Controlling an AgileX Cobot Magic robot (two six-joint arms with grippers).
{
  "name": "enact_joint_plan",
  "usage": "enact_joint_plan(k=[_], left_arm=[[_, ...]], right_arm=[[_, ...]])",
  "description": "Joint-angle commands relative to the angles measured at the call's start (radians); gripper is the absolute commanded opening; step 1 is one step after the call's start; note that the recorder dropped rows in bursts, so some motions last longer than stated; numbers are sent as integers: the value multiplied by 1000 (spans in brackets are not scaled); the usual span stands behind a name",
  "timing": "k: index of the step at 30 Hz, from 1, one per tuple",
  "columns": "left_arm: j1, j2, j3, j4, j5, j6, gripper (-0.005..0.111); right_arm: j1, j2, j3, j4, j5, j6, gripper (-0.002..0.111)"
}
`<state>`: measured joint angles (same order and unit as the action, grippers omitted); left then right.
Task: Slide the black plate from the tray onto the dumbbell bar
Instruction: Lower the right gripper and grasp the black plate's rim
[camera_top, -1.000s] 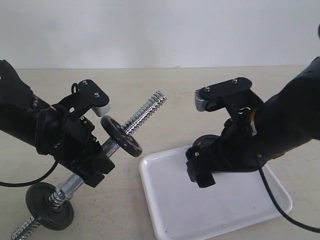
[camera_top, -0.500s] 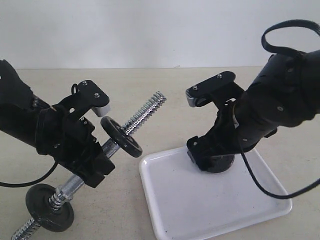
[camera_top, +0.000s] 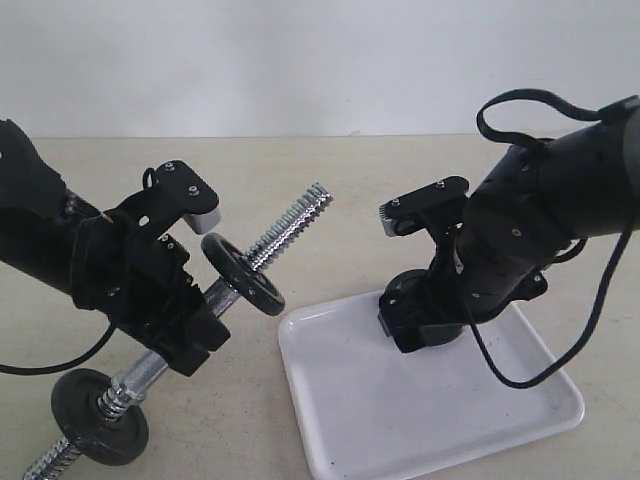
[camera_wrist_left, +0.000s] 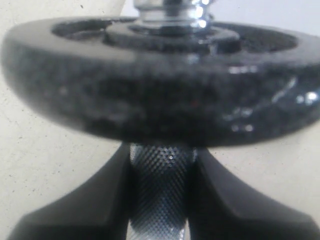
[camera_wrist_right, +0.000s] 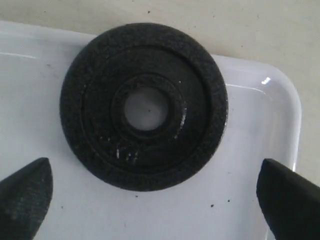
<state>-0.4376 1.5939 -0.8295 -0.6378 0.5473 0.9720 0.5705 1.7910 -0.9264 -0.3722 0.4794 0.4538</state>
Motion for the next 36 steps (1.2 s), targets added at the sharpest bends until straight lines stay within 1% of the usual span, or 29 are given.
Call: enact_joint_plan(k=[1,3,8,10,13,24,32,36], left_arm=[[-3,-50,-34,-87,-22,-13,4],[-3,-50,-34,-87,-22,-13,4],[-3,-50,-34,-87,-20,-13,4],[-3,-50,-34,-87,-20,-13,4],[-3,-50,-34,-87,-22,-13,4],[-3,-50,-34,-87,-24,-13,4],[-3,-50,-34,-87,-24,-13,4],[-3,-50,-34,-87,-24,-13,4]], right_arm=[[-3,3,-5,-19,-84,-1,101],[-3,8,-14,-22,-113,-1,101],[-3,92,-126,-22,33,-1,101],[-3,114,-144,-24,34,-1,101],[-3,128,-144,-28,6,-1,101],[-3,175,-144,-22,28,30,101],[-3,175,-144,-1,95,46,101],[-3,175,-144,42,105,46,101]])
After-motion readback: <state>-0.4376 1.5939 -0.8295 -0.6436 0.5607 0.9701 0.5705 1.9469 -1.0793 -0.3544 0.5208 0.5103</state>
